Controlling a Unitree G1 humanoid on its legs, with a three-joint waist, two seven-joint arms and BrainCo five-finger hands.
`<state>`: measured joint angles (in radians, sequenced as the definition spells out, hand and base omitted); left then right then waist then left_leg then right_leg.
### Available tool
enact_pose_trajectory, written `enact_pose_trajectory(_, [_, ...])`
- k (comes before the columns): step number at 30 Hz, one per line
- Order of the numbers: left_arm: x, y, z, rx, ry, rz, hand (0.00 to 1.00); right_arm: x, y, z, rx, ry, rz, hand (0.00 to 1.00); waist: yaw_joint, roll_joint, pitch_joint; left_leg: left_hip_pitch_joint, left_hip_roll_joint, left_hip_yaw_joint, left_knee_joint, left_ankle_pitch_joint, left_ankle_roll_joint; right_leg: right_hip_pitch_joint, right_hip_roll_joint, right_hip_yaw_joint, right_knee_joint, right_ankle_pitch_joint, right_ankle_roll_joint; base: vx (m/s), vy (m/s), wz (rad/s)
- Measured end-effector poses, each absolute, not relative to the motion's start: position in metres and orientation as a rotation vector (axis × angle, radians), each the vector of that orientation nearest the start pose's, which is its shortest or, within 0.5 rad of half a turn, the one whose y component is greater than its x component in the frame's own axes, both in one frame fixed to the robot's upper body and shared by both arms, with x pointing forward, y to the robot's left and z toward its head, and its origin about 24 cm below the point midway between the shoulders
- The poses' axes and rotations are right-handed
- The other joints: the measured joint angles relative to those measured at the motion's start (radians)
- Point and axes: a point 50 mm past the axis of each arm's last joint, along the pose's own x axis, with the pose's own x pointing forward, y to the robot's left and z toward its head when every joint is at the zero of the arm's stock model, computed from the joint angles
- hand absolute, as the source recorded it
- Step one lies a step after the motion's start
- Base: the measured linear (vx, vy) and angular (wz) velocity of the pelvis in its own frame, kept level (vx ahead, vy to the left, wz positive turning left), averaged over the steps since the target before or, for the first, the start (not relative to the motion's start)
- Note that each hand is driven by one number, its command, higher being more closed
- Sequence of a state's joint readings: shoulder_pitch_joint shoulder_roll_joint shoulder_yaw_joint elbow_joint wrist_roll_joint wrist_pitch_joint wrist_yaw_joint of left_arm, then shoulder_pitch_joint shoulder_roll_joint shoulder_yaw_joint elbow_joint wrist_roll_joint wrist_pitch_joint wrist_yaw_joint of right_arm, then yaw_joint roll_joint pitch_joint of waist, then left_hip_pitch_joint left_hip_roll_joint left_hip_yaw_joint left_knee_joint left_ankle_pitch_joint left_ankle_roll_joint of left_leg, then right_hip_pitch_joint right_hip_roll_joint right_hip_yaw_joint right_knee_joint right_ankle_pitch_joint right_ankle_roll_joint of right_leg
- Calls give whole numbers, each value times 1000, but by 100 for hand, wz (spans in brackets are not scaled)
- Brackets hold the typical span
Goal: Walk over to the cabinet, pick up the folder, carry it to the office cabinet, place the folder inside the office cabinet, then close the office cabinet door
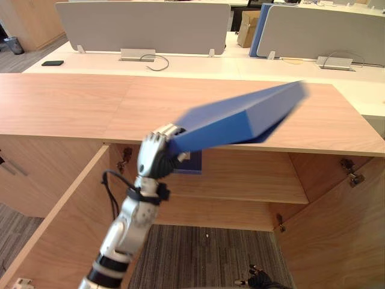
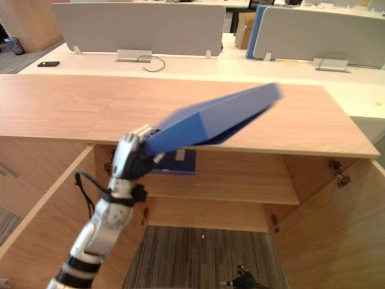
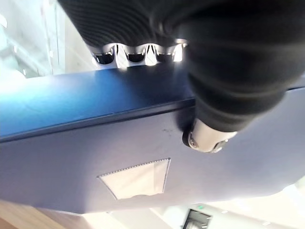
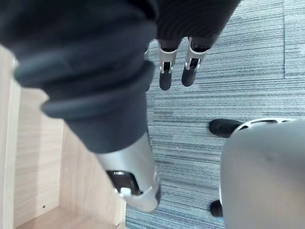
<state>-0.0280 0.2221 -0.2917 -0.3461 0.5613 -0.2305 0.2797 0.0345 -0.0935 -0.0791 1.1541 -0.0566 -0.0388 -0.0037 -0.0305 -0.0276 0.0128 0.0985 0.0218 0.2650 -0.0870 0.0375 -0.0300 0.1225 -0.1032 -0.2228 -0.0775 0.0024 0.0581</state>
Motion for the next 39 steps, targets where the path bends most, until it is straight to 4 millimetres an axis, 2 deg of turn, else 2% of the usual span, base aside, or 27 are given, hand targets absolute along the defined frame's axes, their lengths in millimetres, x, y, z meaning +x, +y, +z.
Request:
enact_pose_trajectory(2, [218, 107, 132, 292, -624, -130, 100, 92, -196, -166, -66, 1154, -116, 0, 8, 13, -8, 2, 1, 0, 0, 1, 2, -3, 0, 4, 10, 0, 0, -73, -1, -3])
enact_pose_trajectory(3, [218, 109, 130, 222, -596, -137, 100, 92, -196, -166, -58, 1156, -121, 0, 12, 16, -9, 3, 1, 0, -1, 1, 3, -4, 0, 5, 13, -1, 0, -102, -3, -3])
enact_pose_trajectory(5, [217, 123, 122, -95, -490, -156, 100, 91, -195, -166, -35, 1154, -130, 0, 22, 20, -9, 5, 3, -1, -5, 1, 4, -4, 0, 7, 24, -2, 0, -133, -7, 0])
enact_pose_trajectory(7, [214, 132, 116, -258, -447, -137, 100, 93, -191, -165, -18, 1142, -121, 0, 23, 19, -9, 4, 3, -1, -6, 1, 4, -6, -1, 7, 29, -2, 0, -91, -5, 2])
enact_pose_trajectory(11, [203, 145, 107, -383, -401, -75, 100, 101, -177, -157, 67, 1043, -104, 0, 26, 19, -19, -15, 1, 0, -6, 15, 12, -31, -2, 7, 35, -2, 1, -51, -2, 2])
enact_pose_trajectory(14, [195, 150, 98, -421, -357, -39, 100, 126, -163, -133, 177, 841, -108, 0, 22, 17, -24, -14, 2, 4, -5, 19, 11, -31, -2, 7, 36, 0, 1, 0, 0, 0])
enact_pose_trajectory(16, [193, 149, 96, -441, -347, -38, 100, 153, -163, -103, 216, 646, -113, 0, 20, 16, -25, -14, 2, 5, -5, 20, 11, -31, -1, 7, 36, 0, 1, -15, -7, 0])
enact_pose_trajectory(17, [193, 149, 96, -442, -345, -40, 100, 160, -163, -95, 232, 592, -117, 0, 20, 16, -26, -13, 3, 5, -5, 20, 11, -31, -1, 7, 36, 0, 1, -35, -15, -1])
enact_pose_trajectory(19, [191, 149, 98, -447, -350, -53, 100, 184, -172, -57, 309, 382, -169, 0, 19, 15, -29, -13, 4, 6, -5, 20, 11, -31, 0, 7, 36, 0, 1, -21, -10, -1])
enact_pose_trajectory(20, [190, 149, 101, -445, -365, -63, 100, 197, -179, -24, 351, 209, -194, 0, 19, 15, -30, -11, 4, 7, -5, 20, 11, -31, 0, 7, 36, 0, 1, -39, -20, -1])
enact_pose_trajectory(21, [190, 149, 103, -445, -371, -67, 100, 201, -182, -11, 359, 140, -197, 0, 19, 15, -30, -11, 4, 7, -5, 20, 11, -31, 0, 7, 36, 1, 1, -37, -18, -2])
enact_pose_trajectory(23, [189, 151, 108, -431, -395, -68, 100, 213, -187, 42, 381, -124, -184, 0, 17, 12, -32, -10, 5, 10, -3, 20, 11, -31, 1, 9, 36, 1, 0, -14, -7, -2])
enact_pose_trajectory(24, [189, 152, 108, -426, -398, -66, 100, 216, -187, 54, 387, -185, -176, 0, 17, 12, -32, -10, 5, 10, -1, 20, 10, -31, 1, 10, 36, 2, -1, -28, -15, -5])
enact_pose_trajectory(29, [192, 153, 112, -384, -414, -70, 100, 232, -175, 149, 437, -626, -60, 0, 18, 11, -32, -9, 8, 16, -1, 20, 10, -32, 7, 14, 34, 6, -3, -39, -18, -4])
enact_pose_trajectory(32, [195, 153, 116, -375, -437, -84, 100, 235, -167, 188, 408, -802, 22, 0, 22, 10, -31, -9, 8, 16, -1, 20, 10, -32, 10, 16, 34, 6, -3, -35, -22, 0])
enact_pose_trajectory(36, [198, 152, 117, -363, -446, -112, 100, 241, -158, 209, 359, -871, 122, 0, 28, 7, -30, -11, 8, 14, -1, 20, 10, -34, 9, 16, 34, 6, -3, -8, -3, 0])
enact_pose_trajectory(39, [200, 151, 115, -356, -438, -146, 100, 253, -148, 214, 305, -865, 219, 0, 28, 7, -29, -11, 8, 13, -1, 20, 10, -34, 10, 15, 35, 6, -3, 0, 0, 0])
